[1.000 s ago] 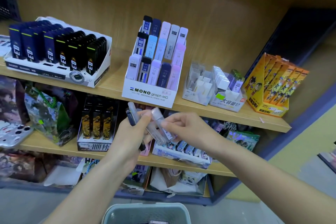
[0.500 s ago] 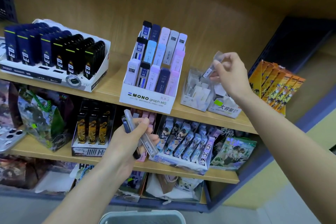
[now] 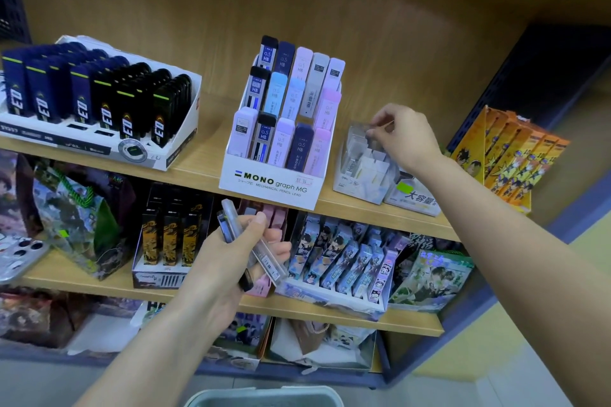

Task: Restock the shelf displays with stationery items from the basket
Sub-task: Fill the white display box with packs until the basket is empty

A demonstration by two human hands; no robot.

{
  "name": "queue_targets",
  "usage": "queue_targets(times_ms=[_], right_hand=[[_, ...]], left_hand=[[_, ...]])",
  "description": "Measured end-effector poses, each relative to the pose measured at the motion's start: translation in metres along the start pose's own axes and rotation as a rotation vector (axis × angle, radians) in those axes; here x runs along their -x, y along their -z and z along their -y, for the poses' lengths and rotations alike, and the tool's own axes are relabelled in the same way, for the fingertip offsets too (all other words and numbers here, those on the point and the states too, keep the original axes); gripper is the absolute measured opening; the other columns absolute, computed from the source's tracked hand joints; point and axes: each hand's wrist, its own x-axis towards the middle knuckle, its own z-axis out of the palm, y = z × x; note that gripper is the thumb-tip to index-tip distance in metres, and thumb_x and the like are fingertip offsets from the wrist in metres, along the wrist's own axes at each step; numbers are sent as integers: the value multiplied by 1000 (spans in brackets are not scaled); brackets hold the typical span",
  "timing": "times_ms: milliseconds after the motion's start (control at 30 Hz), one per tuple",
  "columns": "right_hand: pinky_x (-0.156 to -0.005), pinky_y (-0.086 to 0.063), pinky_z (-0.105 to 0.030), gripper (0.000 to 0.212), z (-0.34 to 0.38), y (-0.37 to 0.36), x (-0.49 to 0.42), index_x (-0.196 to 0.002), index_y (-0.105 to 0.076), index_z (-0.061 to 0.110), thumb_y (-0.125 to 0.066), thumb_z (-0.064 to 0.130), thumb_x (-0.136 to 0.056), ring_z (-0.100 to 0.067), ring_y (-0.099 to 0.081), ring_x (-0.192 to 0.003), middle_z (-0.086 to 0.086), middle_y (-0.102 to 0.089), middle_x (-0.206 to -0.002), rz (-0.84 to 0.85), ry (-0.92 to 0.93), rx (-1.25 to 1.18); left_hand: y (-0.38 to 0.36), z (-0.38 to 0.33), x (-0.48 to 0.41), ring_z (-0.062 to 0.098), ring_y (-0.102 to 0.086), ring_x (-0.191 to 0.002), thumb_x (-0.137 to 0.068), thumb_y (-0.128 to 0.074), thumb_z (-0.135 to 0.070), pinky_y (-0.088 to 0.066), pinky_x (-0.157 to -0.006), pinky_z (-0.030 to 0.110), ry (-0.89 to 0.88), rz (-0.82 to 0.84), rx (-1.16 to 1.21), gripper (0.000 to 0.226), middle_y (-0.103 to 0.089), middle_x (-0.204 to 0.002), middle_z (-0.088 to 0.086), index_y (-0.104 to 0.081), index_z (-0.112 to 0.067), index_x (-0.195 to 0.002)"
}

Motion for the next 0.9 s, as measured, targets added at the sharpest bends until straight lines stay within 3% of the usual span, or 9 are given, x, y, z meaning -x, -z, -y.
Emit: queue_targets(times_ms=[100, 233, 300, 400, 533, 633, 767, 833, 900], right_hand=[[-85, -46, -37, 22, -1, -2, 5, -111, -62, 12, -61, 22, -91, -23, -53, -106, -9, -56, -117, -72, 18, 116], [-72, -43, -24, 9, 26, 3, 57, -102, -54, 14, -51, 20, -96, -3, -48, -77, 3, -53, -95, -236, 101, -180], [-65, -42, -18, 9, 44, 3, 95, -91, -52, 21, -49, 28, -97, 0, -48, -68, 11, -53, -82, -81, 95, -309], [-64, -47, -20, 16, 69, -10, 147, -85, -56, 26, -53, 40, -92, -5, -55, -67, 12, -57, -75, 283, 20, -443], [-70, -51, -22, 12, 81, -36, 179, -91, -61, 24, -65, 34, -87, -8, -56, -68, 9, -65, -83, 415, 39, -472], [-71, -53, -26, 9, 80, -38, 182, -95, -65, 21, -66, 24, -87, -14, -58, -68, 2, -69, -88, 446, 50, -465], [-64, -51, -18, 3, 69, -19, 179, -89, -63, 28, -66, 26, -87, 1, -59, -62, 12, -64, -79, 452, 5, -439], [-61, -51, -17, 12, 62, -2, 172, -86, -56, 28, -66, 23, -87, -1, -60, -63, 9, -63, -82, 413, -66, -451], [-72, -57, -30, 22, 53, 17, 159, -91, -47, 27, -65, 15, -87, -10, -67, -72, 3, -64, -83, 350, -143, -497]], left_hand=[[0, -1, 0, 27, -72, -80, -92, -55, -19, -61, -65, 32, 12, 5, -2, 11, -72, -83, 12, -56, -7, -93], [1, 0, -1, 28, -71, -91, -94, -52, -21, -49, -91, 49, 13, -17, 1, 12, -73, -91, 11, -54, -9, -97], [1, 1, -2, 25, -70, -92, -95, -50, -23, -42, -99, 54, 12, -19, -7, 12, -71, -95, 10, -53, -11, -96], [-1, 5, -2, 24, -70, -94, -96, -49, -24, -46, -99, 49, 17, -12, -14, 17, -70, -102, 13, -55, -9, -101], [-6, 9, 4, 28, -68, -98, -95, -52, -27, -49, -96, 43, 34, -1, -61, 24, -71, -103, 15, -60, -6, -104], [-8, 7, 9, 23, -70, -85, -95, -53, -27, -54, -86, 38, 7, 18, -125, 20, -71, -87, 11, -61, -8, -91], [-3, -4, 11, 16, -70, -67, -95, -53, -25, -59, -60, 27, -30, 45, -189, 22, -72, -83, 6, -62, -6, -91], [2, -9, 11, 9, -47, -40, -96, -52, -28, -41, -37, 18, -72, 6, -328, 24, -59, -57, -4, -55, -9, -80], [6, -12, 9, 8, -25, -37, -95, -51, -34, -23, -33, 16, -84, 13, -442, 33, -37, -44, -8, -42, -12, -72]])
